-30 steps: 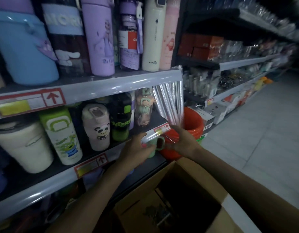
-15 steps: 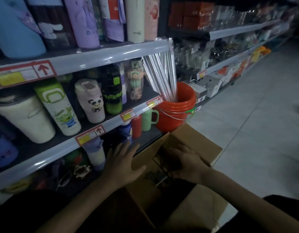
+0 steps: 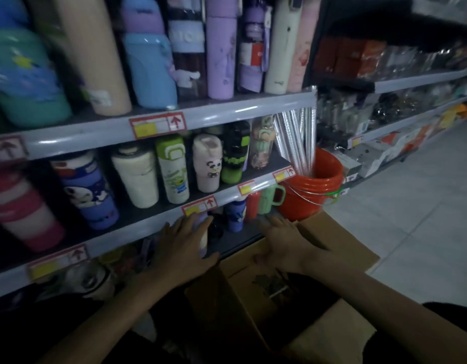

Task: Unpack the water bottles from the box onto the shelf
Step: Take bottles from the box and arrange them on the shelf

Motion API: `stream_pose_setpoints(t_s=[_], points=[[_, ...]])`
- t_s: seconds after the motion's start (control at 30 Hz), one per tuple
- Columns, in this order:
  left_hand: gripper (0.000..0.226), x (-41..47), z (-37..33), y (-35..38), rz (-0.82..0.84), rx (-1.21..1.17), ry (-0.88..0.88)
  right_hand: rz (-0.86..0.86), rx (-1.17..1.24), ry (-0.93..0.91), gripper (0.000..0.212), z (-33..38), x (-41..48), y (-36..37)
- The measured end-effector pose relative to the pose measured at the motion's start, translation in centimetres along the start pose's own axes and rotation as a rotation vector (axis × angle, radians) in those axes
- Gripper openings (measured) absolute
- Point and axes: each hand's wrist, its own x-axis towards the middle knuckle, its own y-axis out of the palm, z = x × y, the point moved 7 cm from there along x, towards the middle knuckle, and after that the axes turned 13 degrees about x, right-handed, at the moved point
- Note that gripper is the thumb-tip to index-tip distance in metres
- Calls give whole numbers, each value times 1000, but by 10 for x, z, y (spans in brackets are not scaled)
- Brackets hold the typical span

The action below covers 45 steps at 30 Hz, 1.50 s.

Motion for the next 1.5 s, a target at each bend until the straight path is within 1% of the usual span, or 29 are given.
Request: stream_pose_setpoints(t_s=[0.1,0.23,0.3,0.43,0.53,0.6,0.8,0.87,0.9,0.93,0.97,1.0,1.03,1.1,1.13,1.27,1.33,1.4,1.5], points=[[89,-17,27,-29,-50,-55,-58,-20,-53,-76,98,46,0,-21],[99,-37,57,-65,-99,-49,-106,-69,-68,-173,99,100,11,-44],[97,-47,70,-78,-68,-16,-141,-96,-52,-241,97,129,16,-53],[95,-71,99,-93,57,49,-200,-79,-14,-334,97,180,25,-54],[89,-96,125,-105,16,60,-268,-21,20,-402,103,213,33,-43],[88,-119,140,-113,-19,75,-339,35,55,-440,102,231,37,-33],[90,-200,174,-139,-2,106,-599,183,141,-592,98,291,26,-15],[92,-224,178,-149,4,111,-655,199,170,-642,107,309,20,-13],[96,-235,180,-153,-1,107,-682,201,191,-672,114,317,17,-13],[103,-245,181,-156,-10,105,-712,213,203,-701,113,324,12,-12],[107,-254,182,-158,-15,102,-739,231,208,-717,106,331,7,-10],[106,-262,182,-160,-22,95,-759,247,203,-729,99,336,1,-8],[105,-269,181,-161,-37,88,-773,245,204,-748,98,340,-1,-6],[102,-277,179,-168,-69,83,-793,222,228,-772,101,345,1,-3],[100,-279,178,-171,-80,79,-802,222,249,-772,100,347,4,0],[101,-280,178,-169,-111,43,-822,239,362,-748,80,352,7,5],[92,-276,179,-162,-113,27,-819,228,415,-736,73,351,13,12],[86,-269,184,-151,-117,-20,-802,247,471,-724,72,350,20,24],[93,-254,201,-130,-126,-134,-795,252,552,-705,72,355,20,32]])
